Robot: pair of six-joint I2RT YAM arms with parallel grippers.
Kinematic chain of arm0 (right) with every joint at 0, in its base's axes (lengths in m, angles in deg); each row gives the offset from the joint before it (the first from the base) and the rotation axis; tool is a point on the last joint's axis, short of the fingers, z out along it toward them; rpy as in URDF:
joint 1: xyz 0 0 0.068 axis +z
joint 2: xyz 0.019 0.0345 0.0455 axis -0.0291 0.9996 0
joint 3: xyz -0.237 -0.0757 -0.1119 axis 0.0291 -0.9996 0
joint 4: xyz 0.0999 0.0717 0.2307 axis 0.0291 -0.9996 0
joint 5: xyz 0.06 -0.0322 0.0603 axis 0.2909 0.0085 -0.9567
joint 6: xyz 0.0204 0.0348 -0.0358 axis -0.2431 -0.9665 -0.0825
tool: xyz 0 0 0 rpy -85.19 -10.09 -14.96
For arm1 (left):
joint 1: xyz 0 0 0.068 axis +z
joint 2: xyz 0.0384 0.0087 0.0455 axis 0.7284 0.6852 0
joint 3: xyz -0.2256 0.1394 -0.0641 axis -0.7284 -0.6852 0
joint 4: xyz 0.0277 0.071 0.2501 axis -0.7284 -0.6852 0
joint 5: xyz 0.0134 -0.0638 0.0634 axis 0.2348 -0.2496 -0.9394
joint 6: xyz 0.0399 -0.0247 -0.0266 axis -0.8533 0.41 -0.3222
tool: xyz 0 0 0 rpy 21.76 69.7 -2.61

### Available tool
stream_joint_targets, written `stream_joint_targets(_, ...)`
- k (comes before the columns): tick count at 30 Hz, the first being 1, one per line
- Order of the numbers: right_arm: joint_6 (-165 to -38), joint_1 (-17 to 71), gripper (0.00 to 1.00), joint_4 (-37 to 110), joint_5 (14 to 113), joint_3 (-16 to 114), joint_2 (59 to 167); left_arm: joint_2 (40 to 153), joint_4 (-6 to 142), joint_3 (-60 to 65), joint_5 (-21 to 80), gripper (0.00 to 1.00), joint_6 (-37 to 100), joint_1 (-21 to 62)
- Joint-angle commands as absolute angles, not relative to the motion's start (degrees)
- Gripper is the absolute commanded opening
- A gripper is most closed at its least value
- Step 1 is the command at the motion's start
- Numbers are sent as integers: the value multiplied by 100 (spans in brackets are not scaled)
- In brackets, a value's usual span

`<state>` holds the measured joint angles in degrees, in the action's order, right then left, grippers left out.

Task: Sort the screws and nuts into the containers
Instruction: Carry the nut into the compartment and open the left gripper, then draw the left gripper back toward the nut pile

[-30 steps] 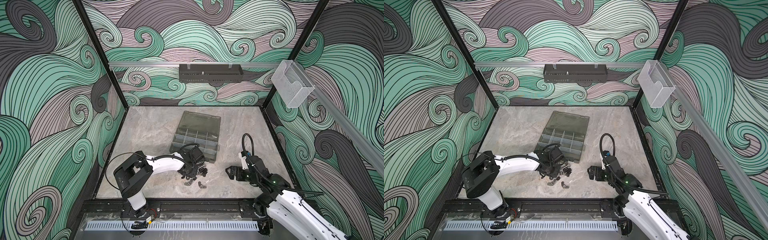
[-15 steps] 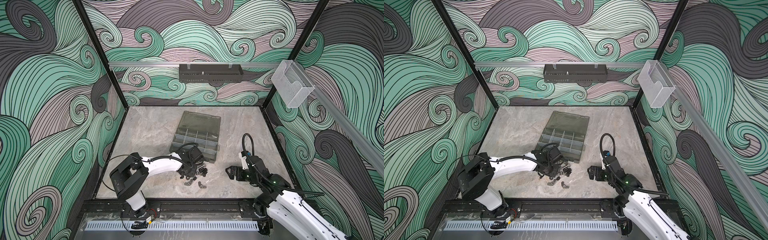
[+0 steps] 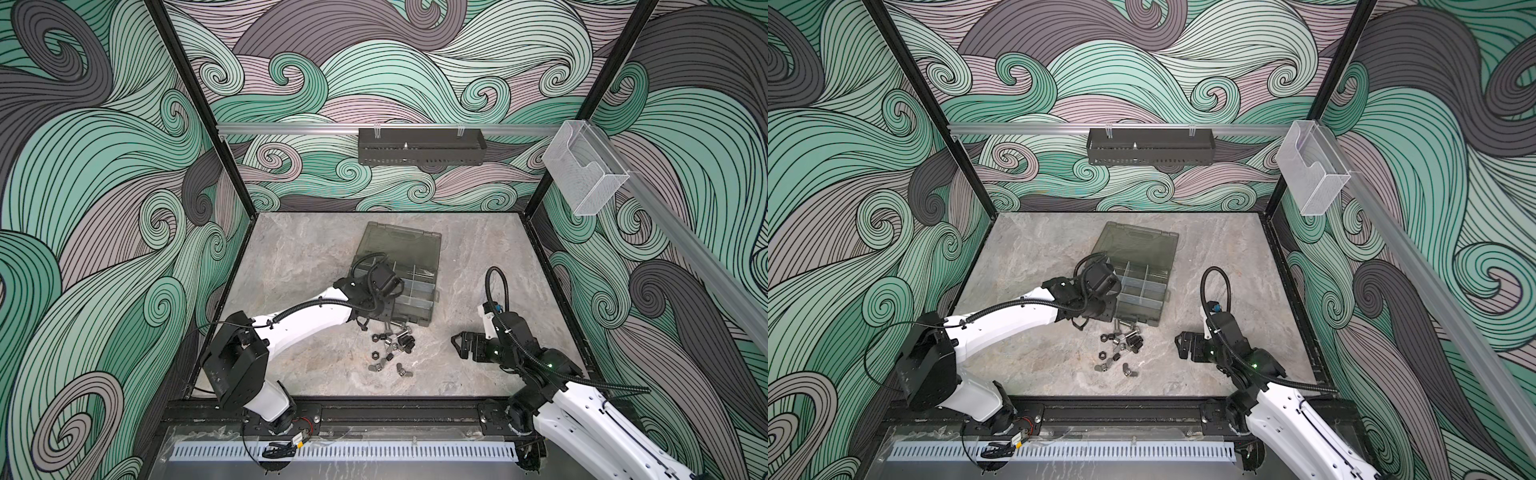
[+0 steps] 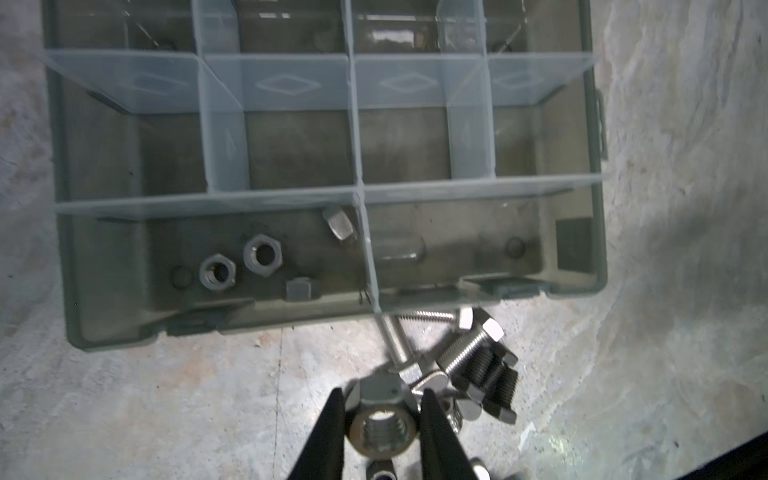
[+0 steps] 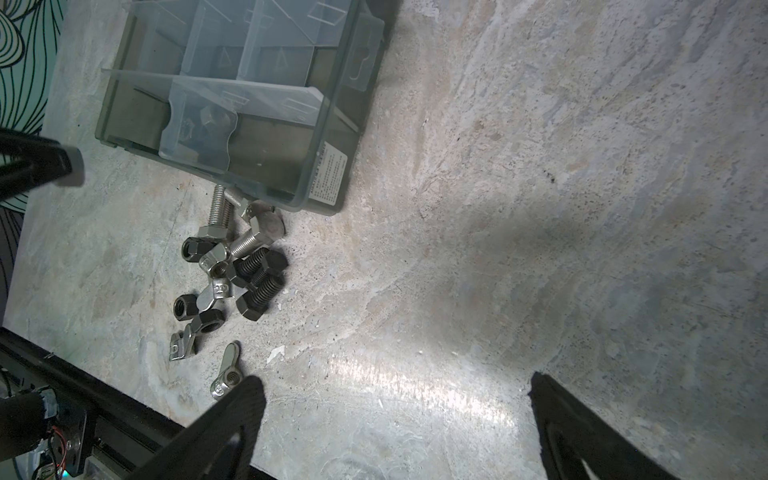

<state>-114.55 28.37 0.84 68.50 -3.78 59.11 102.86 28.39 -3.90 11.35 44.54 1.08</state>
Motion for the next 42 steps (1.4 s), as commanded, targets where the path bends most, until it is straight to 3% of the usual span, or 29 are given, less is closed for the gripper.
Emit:
stream_joint_targets(1, -11492, 2872, 99, 11, 6856, -417, 5880, 10752, 2714, -4, 1139, 27, 4179, 453)
stream_joint_targets(12, -11473, 2874, 99, 56, 6837, -445, 5894, 11425, 2720, 340, 1259, 28, 3880, 847)
stream_joint_targets(18, -11453, 2874, 99, 58, 6774, -430, 5936, 11356, 2729, 377, 1314, 47, 3923, 873)
stream_joint_targets(23, -11446, 2874, 99, 58, 6740, -437, 5904, 11144, 2733, 289, 1308, 53, 4040, 879)
stream_joint_targets(42, -11328, 2877, 99, 12, 6677, -259, 6018, 7828, 3522, -1895, 1265, 68, 4267, 921)
